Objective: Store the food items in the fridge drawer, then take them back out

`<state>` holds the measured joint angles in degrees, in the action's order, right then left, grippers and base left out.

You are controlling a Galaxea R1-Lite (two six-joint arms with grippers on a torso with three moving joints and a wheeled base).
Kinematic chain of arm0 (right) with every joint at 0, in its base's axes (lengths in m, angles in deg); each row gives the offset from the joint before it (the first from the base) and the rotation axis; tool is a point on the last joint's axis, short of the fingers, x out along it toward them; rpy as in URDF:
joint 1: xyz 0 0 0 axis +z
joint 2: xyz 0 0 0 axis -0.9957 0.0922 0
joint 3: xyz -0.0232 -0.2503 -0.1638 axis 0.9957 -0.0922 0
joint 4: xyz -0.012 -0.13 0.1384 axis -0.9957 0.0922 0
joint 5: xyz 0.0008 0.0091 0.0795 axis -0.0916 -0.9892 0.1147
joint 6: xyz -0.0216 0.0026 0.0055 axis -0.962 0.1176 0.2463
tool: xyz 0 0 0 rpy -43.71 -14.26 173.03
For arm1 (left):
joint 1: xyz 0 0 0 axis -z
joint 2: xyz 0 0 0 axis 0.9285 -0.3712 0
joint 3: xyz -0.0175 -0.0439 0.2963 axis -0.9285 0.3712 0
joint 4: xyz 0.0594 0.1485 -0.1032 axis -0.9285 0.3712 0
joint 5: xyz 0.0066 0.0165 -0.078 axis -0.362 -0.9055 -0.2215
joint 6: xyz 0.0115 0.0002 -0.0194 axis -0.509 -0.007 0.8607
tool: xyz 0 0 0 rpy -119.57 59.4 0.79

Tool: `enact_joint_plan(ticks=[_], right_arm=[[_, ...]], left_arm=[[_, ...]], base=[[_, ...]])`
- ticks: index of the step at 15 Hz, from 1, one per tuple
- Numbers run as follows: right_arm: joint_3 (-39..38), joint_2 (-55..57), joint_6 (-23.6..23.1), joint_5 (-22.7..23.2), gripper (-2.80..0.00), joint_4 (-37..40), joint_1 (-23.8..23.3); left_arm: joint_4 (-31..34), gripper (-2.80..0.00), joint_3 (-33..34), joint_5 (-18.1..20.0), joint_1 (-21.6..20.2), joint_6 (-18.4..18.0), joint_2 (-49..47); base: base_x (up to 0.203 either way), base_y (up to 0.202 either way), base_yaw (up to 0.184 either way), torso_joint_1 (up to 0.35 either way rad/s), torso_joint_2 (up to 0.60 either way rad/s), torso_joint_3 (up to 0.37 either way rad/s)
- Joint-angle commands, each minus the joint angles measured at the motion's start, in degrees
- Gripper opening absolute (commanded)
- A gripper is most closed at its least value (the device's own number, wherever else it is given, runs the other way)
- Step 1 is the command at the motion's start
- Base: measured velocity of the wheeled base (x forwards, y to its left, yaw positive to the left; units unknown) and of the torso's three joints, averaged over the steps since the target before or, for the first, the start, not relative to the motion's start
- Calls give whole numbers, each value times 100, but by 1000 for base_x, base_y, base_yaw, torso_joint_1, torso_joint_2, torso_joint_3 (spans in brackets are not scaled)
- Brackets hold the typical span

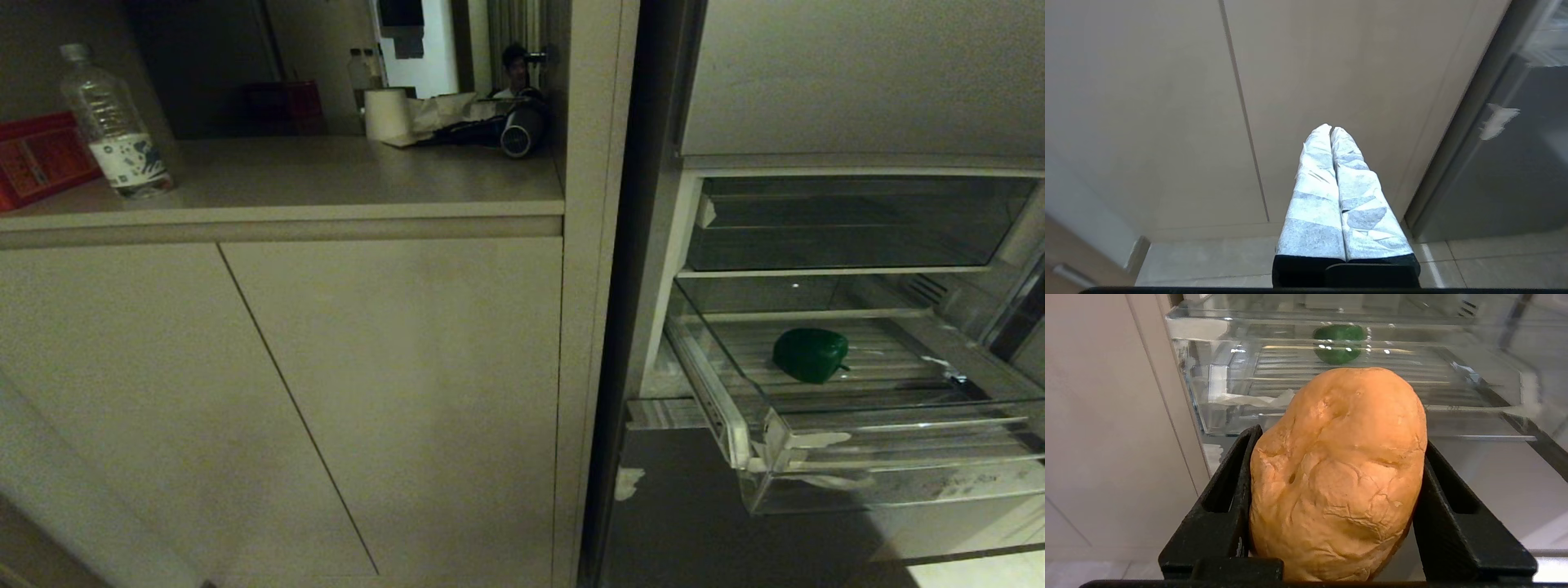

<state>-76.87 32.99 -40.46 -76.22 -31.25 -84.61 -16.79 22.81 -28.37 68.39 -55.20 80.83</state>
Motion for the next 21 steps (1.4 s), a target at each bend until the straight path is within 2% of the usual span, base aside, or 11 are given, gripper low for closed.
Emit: enact_joint_plan(ticks=[1,4,7,13,17,20,21], right_arm=[[-109,115,-39,-10,-280,-40,-5],[518,1229,189,-189,-280,-126,-63],[1477,2847,486,-344,-280,-156,-103],[3658,6095,1397,-566,-280,-146,-225],[4455,7584,1607,-625,-280,-275,-422],[4809,8302,1622,-630,-280,-752,-482],[4835,8513,1593,-629,0,-1015,-494]], left_arm=[[1,-280,-1,-2,1,2,-7],[1,-280,-1,-2,8,2,-7],[1,-280,-1,-2,8,2,-7],[1,-280,-1,-2,8,2,-7],[1,-280,-1,-2,2,2,0],[1,-280,-1,-2,8,2,-7],[1,-280,-1,-2,0,2,-7]], base=[[0,0,0,0,0,0],[0,0,0,0,0,0],[0,0,0,0,0,0],[0,0,0,0,0,0],[0,0,0,0,0,0],[0,0,0,0,0,0],[0,0,0,0,0,0]])
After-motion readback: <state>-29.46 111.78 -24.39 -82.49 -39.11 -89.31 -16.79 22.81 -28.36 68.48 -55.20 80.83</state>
